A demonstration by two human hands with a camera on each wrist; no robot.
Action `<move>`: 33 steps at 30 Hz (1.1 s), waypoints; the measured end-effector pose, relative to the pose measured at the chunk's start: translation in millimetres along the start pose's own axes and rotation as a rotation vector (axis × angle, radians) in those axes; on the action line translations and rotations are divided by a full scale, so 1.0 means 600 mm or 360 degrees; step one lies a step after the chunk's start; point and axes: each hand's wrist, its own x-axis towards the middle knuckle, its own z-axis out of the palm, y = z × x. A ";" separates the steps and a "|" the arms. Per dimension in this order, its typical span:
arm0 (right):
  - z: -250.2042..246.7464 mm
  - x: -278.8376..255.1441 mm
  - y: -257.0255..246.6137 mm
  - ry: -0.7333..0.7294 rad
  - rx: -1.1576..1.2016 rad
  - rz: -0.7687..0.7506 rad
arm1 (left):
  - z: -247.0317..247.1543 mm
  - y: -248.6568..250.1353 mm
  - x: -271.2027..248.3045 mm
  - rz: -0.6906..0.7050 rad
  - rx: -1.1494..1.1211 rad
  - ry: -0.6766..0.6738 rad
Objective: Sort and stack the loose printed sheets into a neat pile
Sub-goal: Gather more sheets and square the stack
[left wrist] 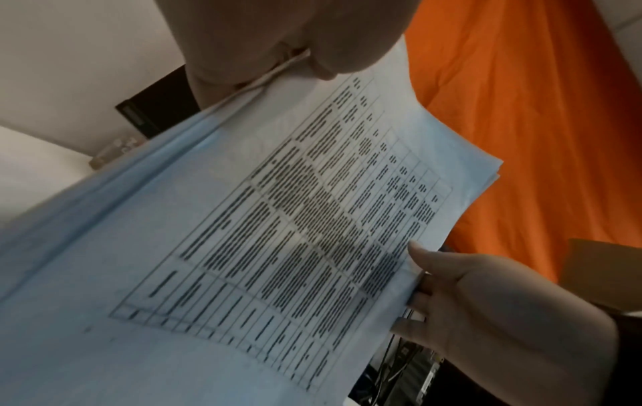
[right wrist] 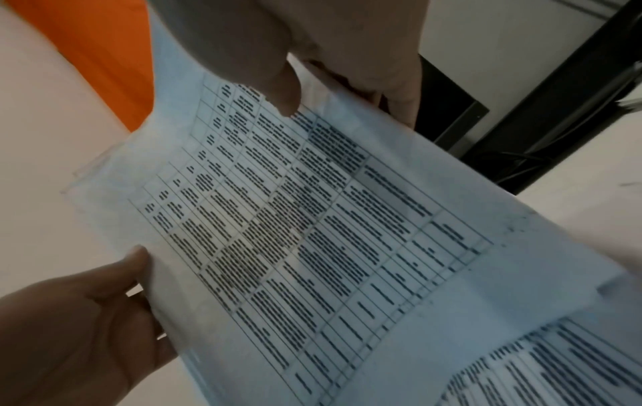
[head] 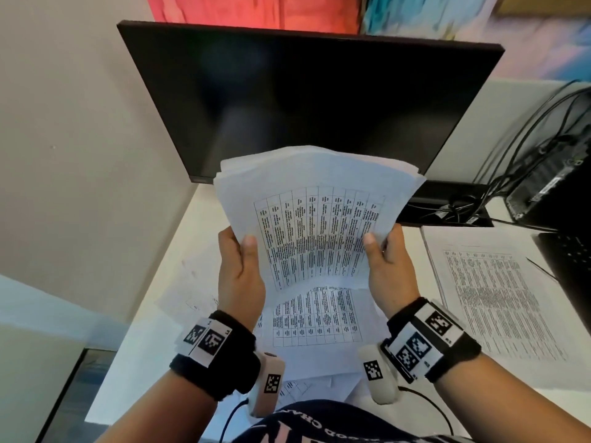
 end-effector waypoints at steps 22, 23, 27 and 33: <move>-0.107 -0.003 0.026 -0.0070 -0.0225 0.0222 | 0.062 -0.029 -0.004 -0.0456 -0.0068 -0.0454; -0.114 -0.003 0.029 -0.0072 -0.0239 0.0242 | 0.068 -0.029 -0.006 -0.0533 -0.0096 -0.0491; -0.146 -0.003 0.041 -0.0060 -0.0277 0.0342 | 0.091 -0.024 -0.012 -0.0548 0.0103 -0.0540; -0.187 -0.002 0.085 -0.0072 -0.0342 0.0480 | 0.128 -0.021 -0.028 -0.0479 0.0398 -0.0575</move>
